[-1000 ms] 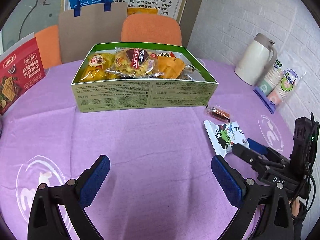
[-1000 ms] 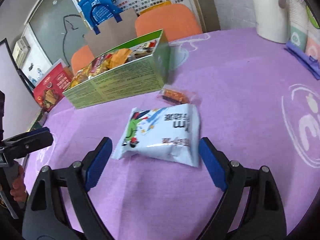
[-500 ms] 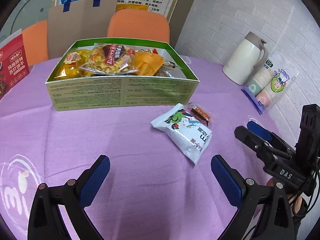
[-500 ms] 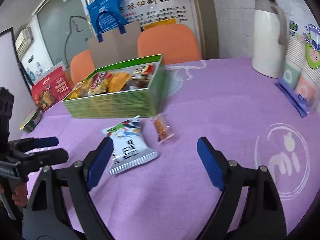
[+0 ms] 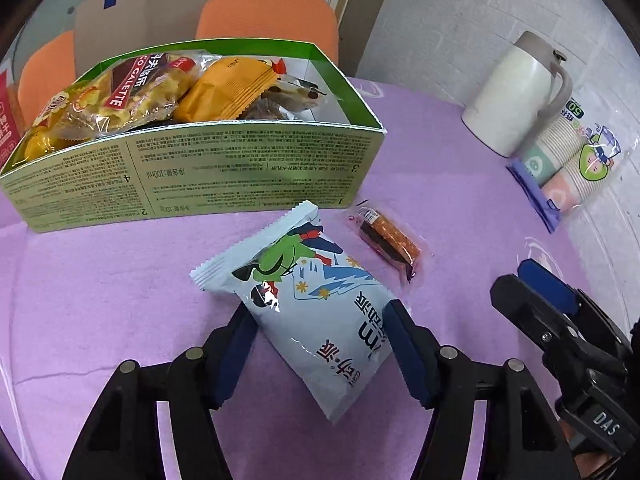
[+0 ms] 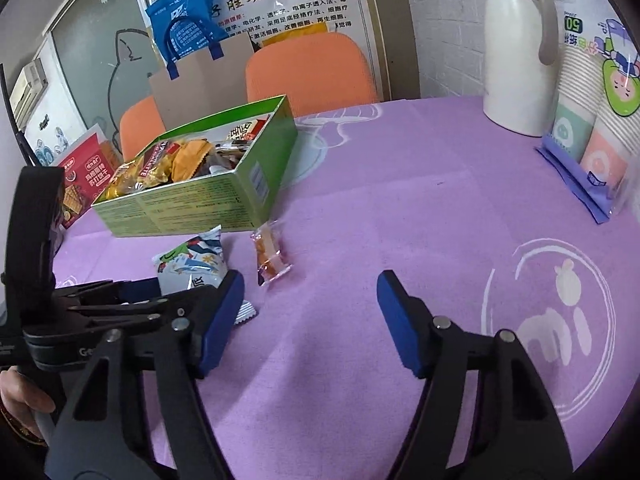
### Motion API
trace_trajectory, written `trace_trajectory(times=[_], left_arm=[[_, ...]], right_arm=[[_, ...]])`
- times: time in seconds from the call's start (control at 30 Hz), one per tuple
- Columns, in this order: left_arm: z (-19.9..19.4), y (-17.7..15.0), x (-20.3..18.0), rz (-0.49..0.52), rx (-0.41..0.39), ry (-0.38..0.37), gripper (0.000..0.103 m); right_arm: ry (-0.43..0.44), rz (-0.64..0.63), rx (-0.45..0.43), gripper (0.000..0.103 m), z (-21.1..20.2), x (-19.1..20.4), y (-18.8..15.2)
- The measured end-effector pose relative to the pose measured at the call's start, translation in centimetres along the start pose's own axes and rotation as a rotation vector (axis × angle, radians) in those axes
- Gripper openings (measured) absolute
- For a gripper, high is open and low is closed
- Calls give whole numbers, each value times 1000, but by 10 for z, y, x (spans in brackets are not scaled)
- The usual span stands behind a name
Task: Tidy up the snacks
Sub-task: 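Reach left tool to white snack bag while right tool reaches small orange-stick packet, then grasp the small orange-stick packet with right tool while left tool grasps white snack bag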
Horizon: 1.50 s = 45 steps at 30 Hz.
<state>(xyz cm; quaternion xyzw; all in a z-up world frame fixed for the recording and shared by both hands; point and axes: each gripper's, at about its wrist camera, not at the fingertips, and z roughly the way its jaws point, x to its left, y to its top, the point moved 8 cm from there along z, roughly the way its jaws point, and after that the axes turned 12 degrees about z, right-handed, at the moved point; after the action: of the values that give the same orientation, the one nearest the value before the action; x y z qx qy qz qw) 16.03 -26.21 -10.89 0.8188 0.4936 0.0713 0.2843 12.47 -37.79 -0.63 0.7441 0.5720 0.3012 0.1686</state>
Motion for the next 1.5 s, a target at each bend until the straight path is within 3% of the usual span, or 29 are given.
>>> trace_trajectory(times=[0.13, 0.23, 0.33, 0.4, 0.53, 0.63, 0.87, 1.0, 1.13, 1.23, 1.37, 1.5], left_arm=[[-17, -12, 12, 26, 21, -40, 58], [-37, -28, 27, 35, 22, -4, 58], [-54, -42, 46, -35, 9, 25, 66], [-62, -50, 53, -98, -2, 5, 72], [-66, -58, 55, -150, 4, -44, 72], [-58, -55, 47, -138, 21, -47, 72], [-27, -24, 34, -72, 23, 45, 72], [-22, -23, 38, -50, 24, 20, 66], [-37, -32, 48, -47, 23, 56, 66], [-44, -33, 46, -50, 10, 34, 66], [-34, -33, 39, -8, 27, 52, 66], [-33, -36, 36, -2, 14, 13, 55]], right_arm=[[16, -9, 43, 67, 19, 9, -3], [32, -13, 80, 67, 34, 18, -4], [29, -27, 110, 66, 50, 28, -2], [20, -37, 134, 59, 61, 33, -1], [-34, -37, 159, 28, 68, 30, -4], [-4, -17, 171, 29, 54, 32, -18], [65, 4, 187, 29, 24, 45, -57], [52, -22, 187, 29, 20, 50, -62], [49, -18, 179, 29, 22, 52, -63], [37, -16, 171, 30, 22, 54, -65], [16, -20, 157, 29, 20, 55, -67], [19, 0, 161, 27, 20, 55, -67]])
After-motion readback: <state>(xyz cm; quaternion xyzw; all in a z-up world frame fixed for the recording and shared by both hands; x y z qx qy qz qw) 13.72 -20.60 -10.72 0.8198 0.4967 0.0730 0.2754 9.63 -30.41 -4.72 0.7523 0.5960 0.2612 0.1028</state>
